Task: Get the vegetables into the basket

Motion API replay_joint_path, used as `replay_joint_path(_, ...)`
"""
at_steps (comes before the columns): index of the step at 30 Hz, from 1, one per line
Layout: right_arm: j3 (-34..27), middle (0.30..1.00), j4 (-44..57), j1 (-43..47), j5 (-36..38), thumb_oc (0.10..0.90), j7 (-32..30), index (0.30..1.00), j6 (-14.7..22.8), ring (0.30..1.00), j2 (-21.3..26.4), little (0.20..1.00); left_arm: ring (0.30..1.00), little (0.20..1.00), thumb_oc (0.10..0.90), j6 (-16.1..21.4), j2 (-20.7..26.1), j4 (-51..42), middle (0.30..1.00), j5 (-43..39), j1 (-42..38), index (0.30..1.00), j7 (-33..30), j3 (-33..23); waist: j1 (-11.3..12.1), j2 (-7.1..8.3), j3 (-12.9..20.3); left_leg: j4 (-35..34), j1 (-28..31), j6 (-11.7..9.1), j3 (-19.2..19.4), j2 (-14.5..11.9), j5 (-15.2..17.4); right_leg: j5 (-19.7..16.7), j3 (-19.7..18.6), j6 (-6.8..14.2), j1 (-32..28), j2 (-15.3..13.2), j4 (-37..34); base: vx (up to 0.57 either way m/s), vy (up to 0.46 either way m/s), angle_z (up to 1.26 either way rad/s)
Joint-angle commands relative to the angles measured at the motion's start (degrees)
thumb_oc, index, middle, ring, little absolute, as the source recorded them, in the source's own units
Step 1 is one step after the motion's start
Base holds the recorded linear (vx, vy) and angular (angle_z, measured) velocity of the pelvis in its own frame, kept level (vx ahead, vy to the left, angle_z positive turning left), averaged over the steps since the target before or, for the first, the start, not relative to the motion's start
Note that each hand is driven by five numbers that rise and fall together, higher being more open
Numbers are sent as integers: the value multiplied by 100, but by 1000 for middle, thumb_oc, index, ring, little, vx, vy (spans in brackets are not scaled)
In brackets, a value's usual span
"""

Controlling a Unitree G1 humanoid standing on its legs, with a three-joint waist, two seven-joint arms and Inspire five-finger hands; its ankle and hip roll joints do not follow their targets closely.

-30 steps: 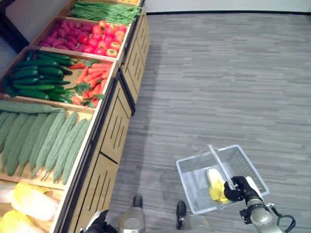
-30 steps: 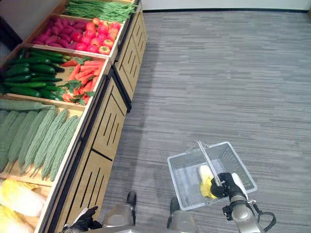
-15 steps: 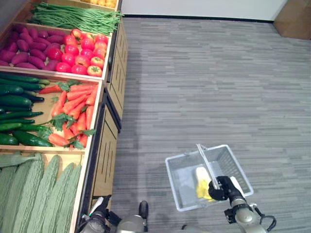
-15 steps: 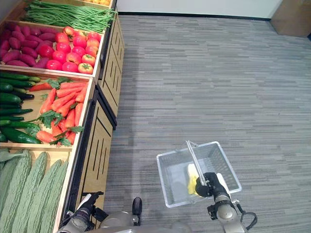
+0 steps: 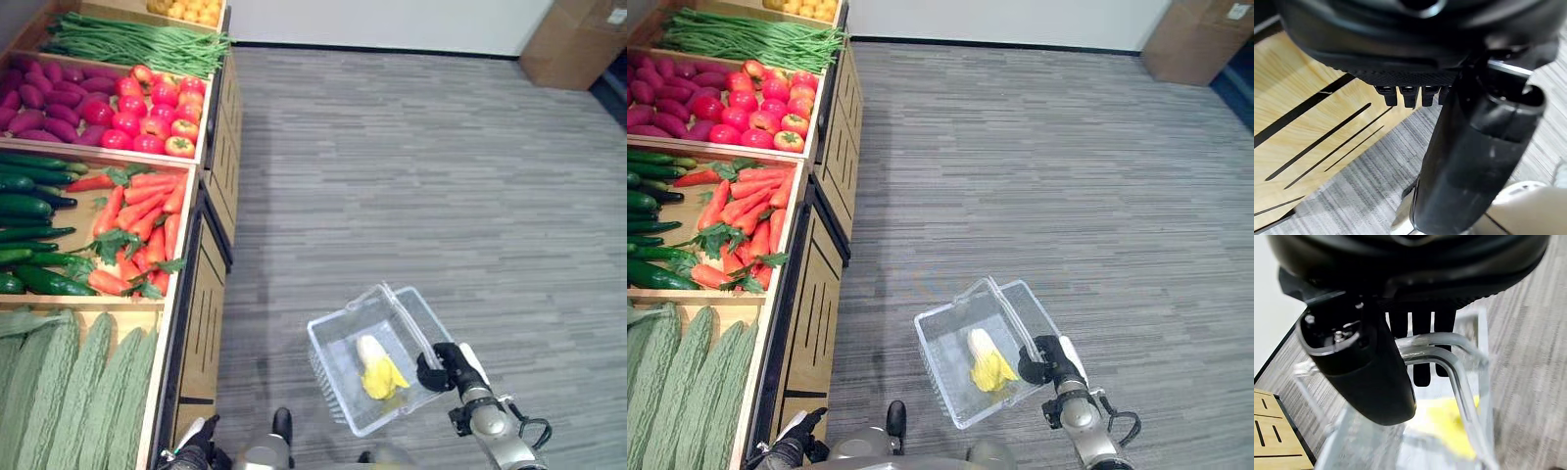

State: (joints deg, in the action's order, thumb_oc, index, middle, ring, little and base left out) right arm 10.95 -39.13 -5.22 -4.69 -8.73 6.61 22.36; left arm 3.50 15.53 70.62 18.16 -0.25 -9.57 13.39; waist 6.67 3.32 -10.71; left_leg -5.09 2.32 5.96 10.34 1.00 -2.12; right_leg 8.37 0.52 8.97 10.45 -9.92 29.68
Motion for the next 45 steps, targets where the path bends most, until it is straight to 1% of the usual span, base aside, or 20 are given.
replay_joint_path(1,-431,300,802,203,-41,400,-281,300,403,300,528,300,1000,1000,900,-54,429,110,1000,112,-58,1000,-242,-245,-49,-161,-200,135,136,-424,-156,-93,107,-1377,120,-11,-200,100,-1290,208,-99,-2)
replay_joint_path(2,-438,300,830,200,-56,400,-301,300,396,300,546,300,1000,1000,900,-57,407,115,1000,110,-108,1000,-246,-233,-124,-124,-239,223,259,-498,-177,-104,248,-1500,182,40,-10,13,-1792,125,-74,12)
replay_joint_path(3,-438,300,832,199,-56,400,-301,300,395,300,548,300,1000,1000,900,-57,405,115,1000,110,-108,1000,-246,-233,-134,-134,-248,232,268,-500,-188,-113,260,-1502,197,39,-35,18,-1807,195,-113,5)
replay_joint_path(6,-405,300,912,226,-120,400,-322,300,377,300,560,300,1000,1000,900,-36,336,71,1000,123,-126,1000,-233,-204,-276,-95,-275,338,576,-627,-321,-147,482,-1876,86,149,138,-56,-2245,254,-155,20)
replay_joint_path(10,-354,300,967,185,-115,400,-233,300,383,300,617,300,1000,1000,900,-55,296,94,1000,172,-122,1000,-244,-162,-259,-117,-104,446,760,-779,-453,-358,571,-1635,229,9,-58,149,-2247,257,-241,41)
replay_joint_path(12,-405,300,1078,137,-66,400,-207,300,398,300,736,300,1000,1000,900,-49,277,31,1000,83,-107,1000,-238,-166,-251,-213,-46,529,747,-916,-636,-606,397,-1393,420,-149,-146,329,-2120,233,-328,25)
replay_joint_path(16,-481,300,1111,121,-110,400,-233,300,427,300,908,300,1000,1000,900,-45,207,49,1000,-52,-135,1000,-271,-175,-243,-317,8,655,694,-1085,-807,-833,17,-1163,561,-306,-219,516,-2016,158,-230,30)
replay_joint_path(20,-462,300,1187,86,-168,400,-222,300,425,300,1013,300,1000,1000,900,-75,156,30,1000,-183,-197,1000,-305,-228,-239,-330,-28,1054,460,-1223,-868,-912,-265,-1058,684,-434,-369,582,-2100,77,-161,20)
replay_joint_path(22,-489,300,1256,32,-179,400,-216,300,430,300,1069,300,1000,1000,900,-99,125,53,1000,-213,-209,1000,-305,-266,-216,-293,-101,1536,241,-1293,-826,-903,-413,-998,767,-535,-532,589,-2180,83,-182,25)
replay_joint_path(23,-505,300,1240,-22,-229,400,-227,300,411,300,1117,300,1000,1000,900,-129,102,77,1000,-234,-197,1000,-301,-274,-171,-280,-157,1660,29,-1281,-610,-991,-584,-909,906,-580,-727,571,-2264,78,-157,25)
replay_joint_path(25,-527,300,1231,-35,-236,400,-242,300,399,300,1123,300,1000,1000,900,-138,87,72,1000,-243,-198,1000,-305,-263,-154,-277,-195,1639,-73,-1276,-579,-993,-604,-888,943,-580,-805,552,-2303,49,-78,46)
replay_joint_path(27,-616,300,1248,-125,-228,400,-280,300,380,300,1119,300,1000,1000,900,-165,52,112,1000,-180,-172,1000,-303,-235,-126,-266,-209,1298,-352,-1212,-376,-988,-515,-834,1075,-552,-963,462,-2393,99,-24,37)
replay_joint_path(28,-628,300,1279,-157,-283,400,-313,300,370,300,1115,300,1000,1000,900,-186,8,197,1000,-74,-135,1000,-307,-200,-78,-264,-195,882,-713,-1189,-306,-911,-551,-777,1138,-516,-1071,432,-2479,150,12,46)
replay_joint_path(31,-606,300,1258,-143,-309,400,-359,300,392,300,1082,300,1000,1000,900,-202,-7,252,1000,-29,-106,1000,-315,-200,-33,-278,-183,611,-822,-1190,-293,-895,-683,-732,1114,-506,-1152,465,-2508,113,25,35)
replay_joint_path(32,-584,300,1236,-142,-317,400,-394,300,396,300,1072,300,1000,1000,900,-197,-17,256,1000,3,-86,1000,-319,-191,16,-300,-187,471,-956,-1217,-265,-914,-887,-699,1100,-512,-1234,496,-2536,121,48,-6)
replay_joint_path(34,-517,300,1228,-114,-338,400,-402,300,404,300,1040,300,1000,1000,900,-209,-11,272,1000,60,-24,1000,-294,-180,114,-293,-193,302,-1032,-1220,-293,-919,-1041,-640,1000,-499,-1387,527,-2565,189,98,-20)
replay_joint_path(35,-488,300,1254,-117,-356,400,-356,300,391,300,1017,300,1000,1000,900,-212,-4,278,1000,91,31,1000,-271,-196,138,-292,-164,209,-929,-1189,-283,-902,-983,-591,927,-471,-1439,545,-2571,313,242,-51)
replay_joint_path(38,-493,300,1269,-215,-445,400,-284,300,305,300,822,300,1000,1000,900,-219,21,319,1000,399,113,1000,-217,-91,143,-208,56,29,-540,-964,-8,-649,-718,-566,761,-286,-1596,265,-2548,289,343,-52)
replay_joint_path(42,-369,300,1115,-13,-355,400,-291,300,269,300,642,300,1000,1000,900,-221,126,219,1000,252,1,1000,-309,-136,200,-75,58,119,-485,-779,123,-442,-463,-747,612,-87,-1518,32,-2488,110,219,-11)
replay_joint_path(45,-312,300,1077,56,-351,400,-282,300,271,300,599,300,1000,1000,900,-231,155,270,1000,259,-32,1000,-323,-157,226,-31,67,129,-454,-736,155,-384,-406,-877,553,-28,-1484,-20,-2464,86,139,-10)
